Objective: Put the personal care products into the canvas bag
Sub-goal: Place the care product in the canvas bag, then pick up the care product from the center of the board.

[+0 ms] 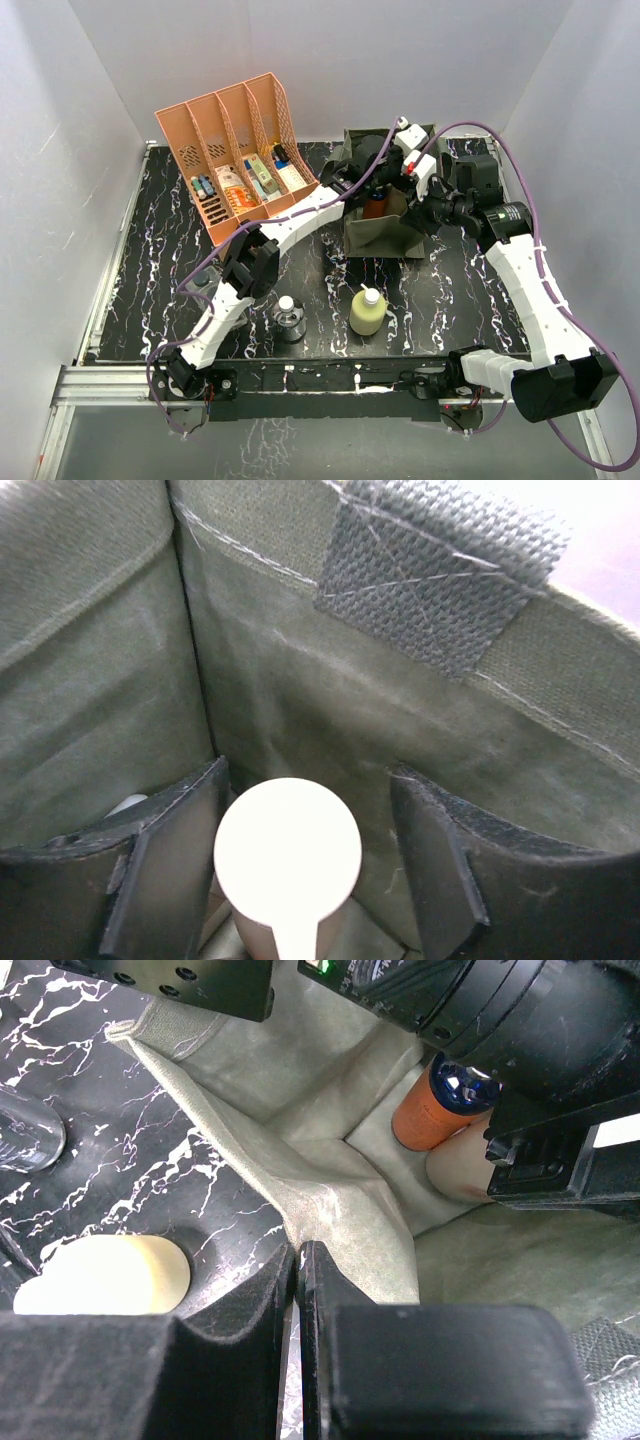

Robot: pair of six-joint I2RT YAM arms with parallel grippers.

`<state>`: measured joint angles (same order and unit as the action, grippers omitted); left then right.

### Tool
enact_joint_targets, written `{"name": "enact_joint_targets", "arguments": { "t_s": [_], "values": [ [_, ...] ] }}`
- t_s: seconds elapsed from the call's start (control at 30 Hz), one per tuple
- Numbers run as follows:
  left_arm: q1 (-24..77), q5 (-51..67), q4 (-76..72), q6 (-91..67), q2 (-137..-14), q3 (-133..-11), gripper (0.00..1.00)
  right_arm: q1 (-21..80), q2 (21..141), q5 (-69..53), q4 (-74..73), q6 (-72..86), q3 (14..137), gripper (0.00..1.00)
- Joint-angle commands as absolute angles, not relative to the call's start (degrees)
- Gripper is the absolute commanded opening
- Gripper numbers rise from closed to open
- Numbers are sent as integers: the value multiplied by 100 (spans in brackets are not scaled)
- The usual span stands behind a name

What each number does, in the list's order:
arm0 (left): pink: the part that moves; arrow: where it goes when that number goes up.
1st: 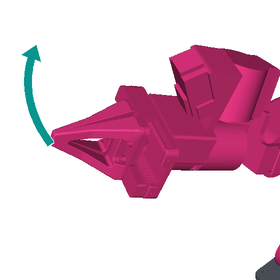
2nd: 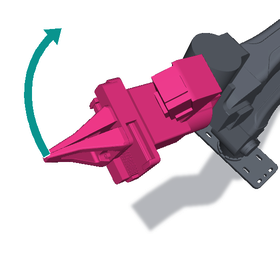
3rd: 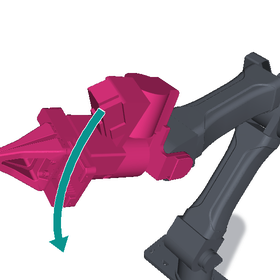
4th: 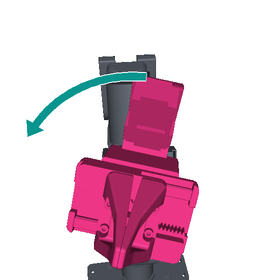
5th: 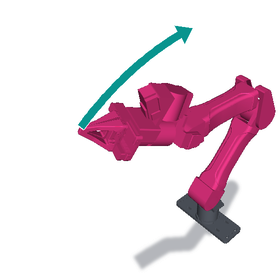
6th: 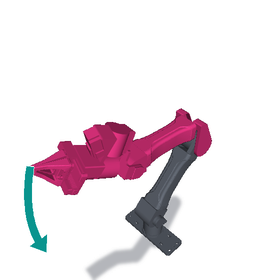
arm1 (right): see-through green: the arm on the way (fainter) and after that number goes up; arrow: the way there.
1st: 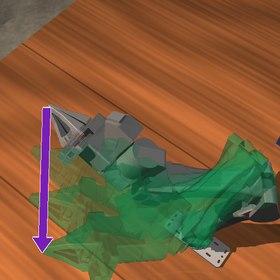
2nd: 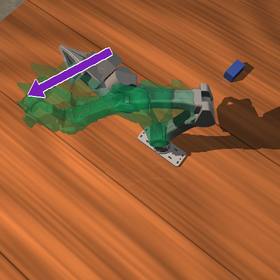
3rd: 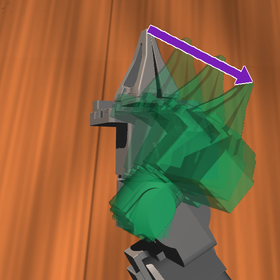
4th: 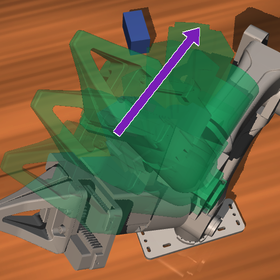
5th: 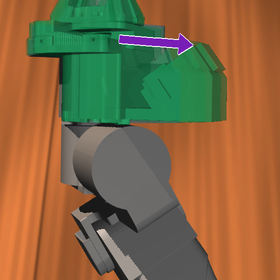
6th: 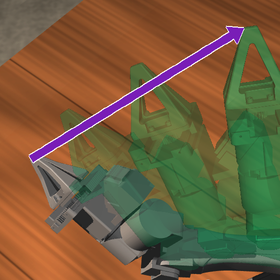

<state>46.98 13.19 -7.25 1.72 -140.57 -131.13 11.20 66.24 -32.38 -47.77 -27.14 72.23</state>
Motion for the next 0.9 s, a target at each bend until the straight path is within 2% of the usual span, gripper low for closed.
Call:
{"name": "enact_joint_targets", "arguments": {
  "t_s": [0.0,0.13,0.47,0.6,0.87],
  "values": [
    [4737,1485,-923,21,-13301,-13166,66,1124,6392,-3302,-4614,-2747,7362,9],
    [4737,1447,-887,-57,-13236,-13196,76,1121,6343,-3317,-4621,-2751,7335,9],
    [4729,1476,-783,-105,-12669,-13012,83,1125,6257,-3379,-4619,-2747,7332,12],
    [4715,1423,-670,-132,-12449,-12884,85,1121,6248,-3397,-4519,-2730,7331,18],
    [4454,741,-311,-56,-11584,-12261,87,1125,6258,-3528,-4308,-2432,7495,39]
  ]
}}
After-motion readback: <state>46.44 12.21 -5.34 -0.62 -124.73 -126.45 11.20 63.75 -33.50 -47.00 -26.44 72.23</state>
